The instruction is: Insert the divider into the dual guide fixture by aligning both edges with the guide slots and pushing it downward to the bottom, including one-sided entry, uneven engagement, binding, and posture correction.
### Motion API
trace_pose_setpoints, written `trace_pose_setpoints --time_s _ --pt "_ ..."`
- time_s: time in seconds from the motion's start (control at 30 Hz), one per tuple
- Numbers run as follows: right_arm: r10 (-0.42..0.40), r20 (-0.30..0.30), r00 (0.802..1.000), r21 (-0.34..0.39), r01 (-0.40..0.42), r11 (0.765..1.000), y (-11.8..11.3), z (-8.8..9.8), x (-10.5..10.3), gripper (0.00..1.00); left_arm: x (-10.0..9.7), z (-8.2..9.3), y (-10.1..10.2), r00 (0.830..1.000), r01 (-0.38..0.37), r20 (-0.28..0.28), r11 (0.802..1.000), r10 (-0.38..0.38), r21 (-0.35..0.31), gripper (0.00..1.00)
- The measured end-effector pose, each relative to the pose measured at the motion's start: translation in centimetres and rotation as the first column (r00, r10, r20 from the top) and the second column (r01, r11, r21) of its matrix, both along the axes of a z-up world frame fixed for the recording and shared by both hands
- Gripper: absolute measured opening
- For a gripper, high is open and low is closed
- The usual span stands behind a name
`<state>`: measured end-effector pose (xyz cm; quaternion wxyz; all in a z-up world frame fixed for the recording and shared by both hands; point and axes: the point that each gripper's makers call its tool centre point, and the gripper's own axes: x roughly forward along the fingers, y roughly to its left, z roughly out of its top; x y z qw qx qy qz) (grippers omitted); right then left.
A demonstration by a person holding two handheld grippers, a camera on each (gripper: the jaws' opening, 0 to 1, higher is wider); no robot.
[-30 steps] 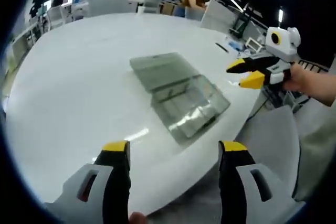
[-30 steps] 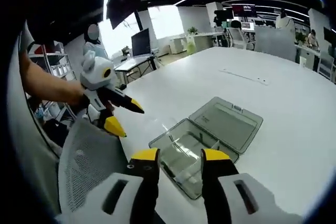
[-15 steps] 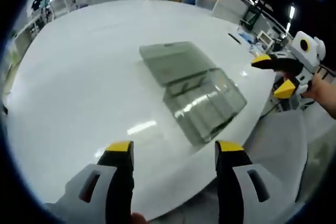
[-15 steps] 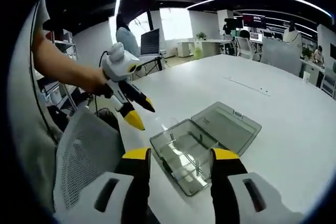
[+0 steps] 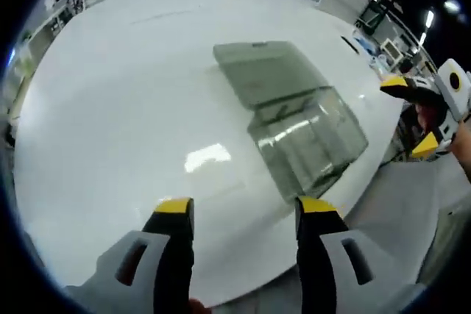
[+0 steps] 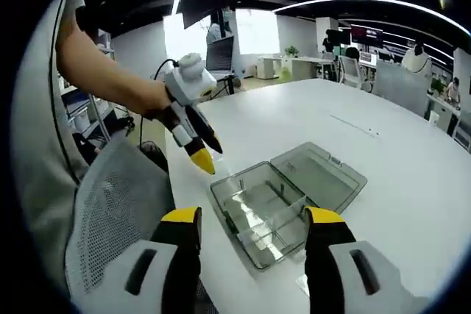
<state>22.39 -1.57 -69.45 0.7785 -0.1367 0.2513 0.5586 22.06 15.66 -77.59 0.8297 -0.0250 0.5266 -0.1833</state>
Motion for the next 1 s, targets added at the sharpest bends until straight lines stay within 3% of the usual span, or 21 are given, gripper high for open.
trace_pose_setpoints --time_s 0.6,1.0 --pt "0.012 0.017 1.000 -0.006 -0.012 1.000 -1.1 -0.2 0.1 0.55 0.6 -1.5 0.3 0.996 -0.032 -0.075 0.994 0.040 0.100 0.49" --pt "0.029 0.028 0.999 -0.021 -0.028 0.999 -1.7 -0.3 0.1 0.57 1.0 -1.9 0.3 0.989 -0.087 -0.109 0.988 0.102 0.128 0.45"
